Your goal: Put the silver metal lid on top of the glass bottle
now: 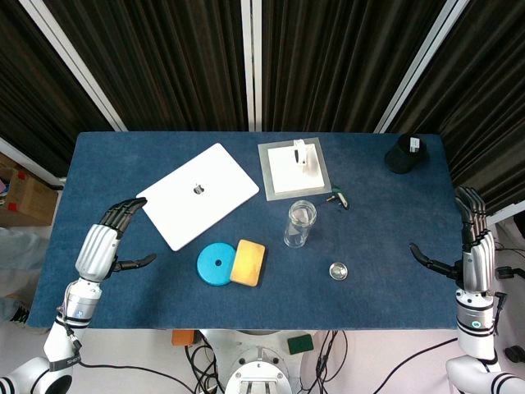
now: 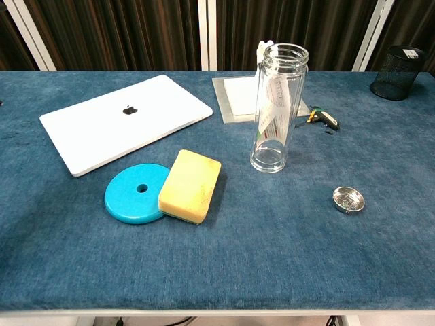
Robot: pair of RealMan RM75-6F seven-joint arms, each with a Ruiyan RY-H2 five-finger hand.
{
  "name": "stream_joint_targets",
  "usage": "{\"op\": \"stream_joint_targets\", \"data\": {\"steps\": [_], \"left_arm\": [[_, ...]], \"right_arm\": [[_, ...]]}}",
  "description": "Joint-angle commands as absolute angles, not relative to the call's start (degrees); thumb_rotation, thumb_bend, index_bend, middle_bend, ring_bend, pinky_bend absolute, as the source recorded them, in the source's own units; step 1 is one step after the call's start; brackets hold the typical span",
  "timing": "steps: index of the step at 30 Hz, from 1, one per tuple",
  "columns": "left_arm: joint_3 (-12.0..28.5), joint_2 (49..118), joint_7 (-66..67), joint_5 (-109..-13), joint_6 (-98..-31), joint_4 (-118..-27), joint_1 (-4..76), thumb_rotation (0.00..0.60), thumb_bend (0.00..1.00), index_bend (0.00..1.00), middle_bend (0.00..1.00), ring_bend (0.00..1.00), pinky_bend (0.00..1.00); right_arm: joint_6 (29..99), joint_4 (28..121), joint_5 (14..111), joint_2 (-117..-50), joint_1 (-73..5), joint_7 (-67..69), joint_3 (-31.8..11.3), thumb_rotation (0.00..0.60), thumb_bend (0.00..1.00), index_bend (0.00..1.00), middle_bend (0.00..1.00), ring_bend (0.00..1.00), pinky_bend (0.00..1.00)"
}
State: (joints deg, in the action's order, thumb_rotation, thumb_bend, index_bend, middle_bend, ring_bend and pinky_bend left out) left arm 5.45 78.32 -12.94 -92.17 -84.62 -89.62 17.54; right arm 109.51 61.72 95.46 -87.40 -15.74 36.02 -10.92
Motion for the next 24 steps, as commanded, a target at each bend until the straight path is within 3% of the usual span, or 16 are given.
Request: {"op": "stream_joint_targets", "data": {"steps": [1, 9, 14, 17, 24], "left_arm": [[5.39, 78.33, -12.80, -92.21, -84.68, -89.68, 17.54, 0.600, 0.01, 0.13, 0.14, 0.11, 0.16], [4.96, 78.31, -12.16, -92.44, -84.94, -90.08, 17.39, 0.600, 0.01, 0.13, 0.14, 0.11, 0.16], [4.56, 77.92, -11.75, -92.18, -84.59, -90.39, 17.24, 0.600, 0.01, 0.13, 0.14, 0.11, 0.16], [4.02, 77.67, -11.30, -91.44, -84.13, -90.56, 16.77, 0.600, 0.01, 0.13, 0.14, 0.11, 0.18], [2.35, 76.51, -10.69, -88.56, -81.15, -90.67, 15.79, 0.600, 0.01, 0.13, 0.14, 0.11, 0.18]], "right_arm": [[109.62, 61.53, 95.44, -87.40, -15.66, 36.18, -10.89, 0.559, 0.20, 0.00, 0.00, 0.00, 0.00], [109.76, 60.99, 95.60, -87.58, -15.55, 36.49, -10.59, 0.560, 0.20, 0.00, 0.00, 0.00, 0.00], [108.80, 61.00, 95.83, -87.09, -15.58, 35.77, -9.94, 0.560, 0.25, 0.00, 0.00, 0.00, 0.00], [104.69, 61.81, 96.81, -85.27, -15.73, 32.84, -7.27, 0.578, 0.29, 0.00, 0.01, 0.00, 0.00], [84.62, 73.34, 94.49, -76.08, -16.99, 9.88, -0.59, 0.600, 0.29, 0.04, 0.02, 0.00, 0.00]]}}
